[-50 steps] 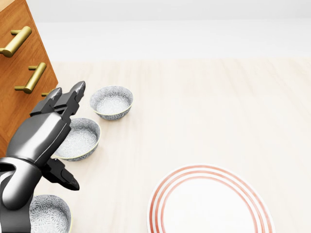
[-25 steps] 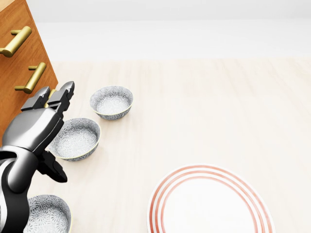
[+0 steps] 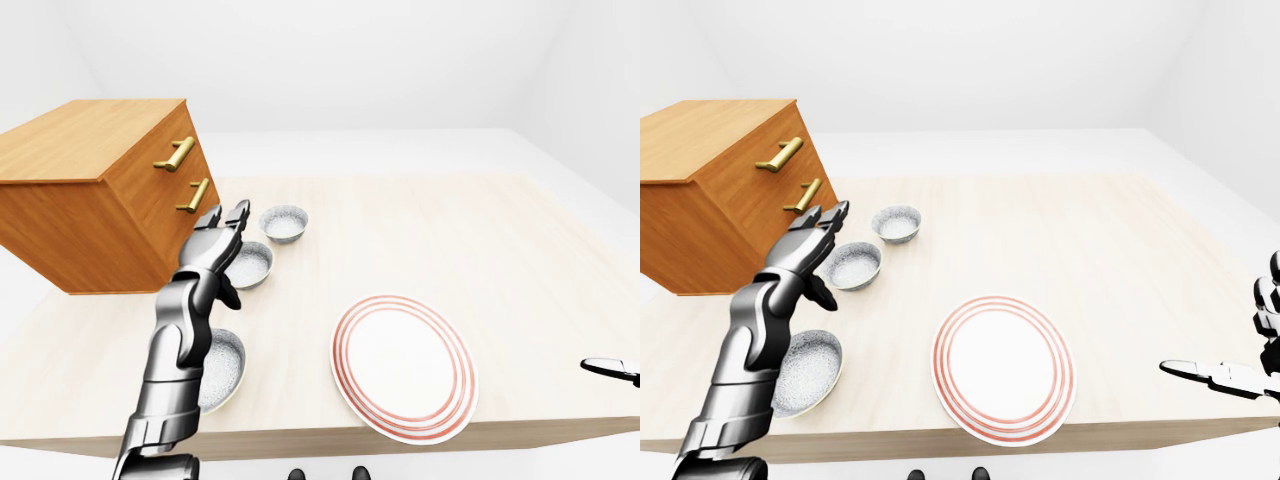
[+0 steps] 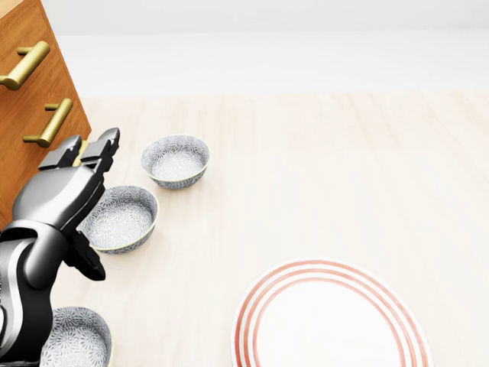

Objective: Put the bowl in the middle on the plate.

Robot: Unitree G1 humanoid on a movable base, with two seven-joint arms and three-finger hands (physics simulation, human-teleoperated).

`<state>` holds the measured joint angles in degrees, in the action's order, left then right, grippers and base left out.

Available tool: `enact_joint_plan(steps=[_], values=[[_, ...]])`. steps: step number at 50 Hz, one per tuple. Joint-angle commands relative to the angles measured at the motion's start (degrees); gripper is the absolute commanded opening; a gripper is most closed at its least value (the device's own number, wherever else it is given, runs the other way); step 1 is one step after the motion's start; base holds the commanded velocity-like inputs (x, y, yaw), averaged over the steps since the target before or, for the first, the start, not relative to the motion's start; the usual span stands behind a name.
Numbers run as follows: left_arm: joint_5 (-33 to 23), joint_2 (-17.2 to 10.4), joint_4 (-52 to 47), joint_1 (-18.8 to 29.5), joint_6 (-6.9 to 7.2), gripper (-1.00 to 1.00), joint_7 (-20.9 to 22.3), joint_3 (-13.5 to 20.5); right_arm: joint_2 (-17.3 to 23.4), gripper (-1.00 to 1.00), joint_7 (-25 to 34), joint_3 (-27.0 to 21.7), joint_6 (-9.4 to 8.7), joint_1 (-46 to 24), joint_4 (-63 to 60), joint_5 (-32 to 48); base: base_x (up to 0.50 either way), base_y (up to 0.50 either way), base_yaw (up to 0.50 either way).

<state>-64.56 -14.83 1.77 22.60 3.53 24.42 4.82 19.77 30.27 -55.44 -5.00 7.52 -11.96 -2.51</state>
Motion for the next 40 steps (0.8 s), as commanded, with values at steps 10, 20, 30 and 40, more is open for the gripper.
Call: enact_joint_plan(steps=[10, 20, 30, 40], values=[[-1.12, 0.41, 4.12, 1.93, -0.63, 1.00, -1.66, -1.35, 0.00, 1.00, 0.13, -0.29, 0.00, 0.09, -0.56, 0.26, 0.00, 0.00, 0.00], [-2.28, 0.63, 7.58, 3.46, -1.47, 1.00, -2.92, -2.17, 0.16, 1.00, -0.42, 0.21, 0.00, -0.13, 0.95, 0.35, 0.00, 0.00, 0.00], [-3.64, -0.17, 11.29, 5.79, -3.02, 1.00, -3.50, -2.55, 0.21, 1.00, -0.35, 0.05, 0.00, 0.01, 0.27, 0.22, 0.00, 0.00, 0.00], [-4.92, 0.00, 17.13, 9.20, -3.39, 1.00, -5.18, -3.38, 0.17, 1.00, -0.37, 0.27, 0.00, -0.06, 0.58, 0.58, 0.00, 0.00, 0.00]])
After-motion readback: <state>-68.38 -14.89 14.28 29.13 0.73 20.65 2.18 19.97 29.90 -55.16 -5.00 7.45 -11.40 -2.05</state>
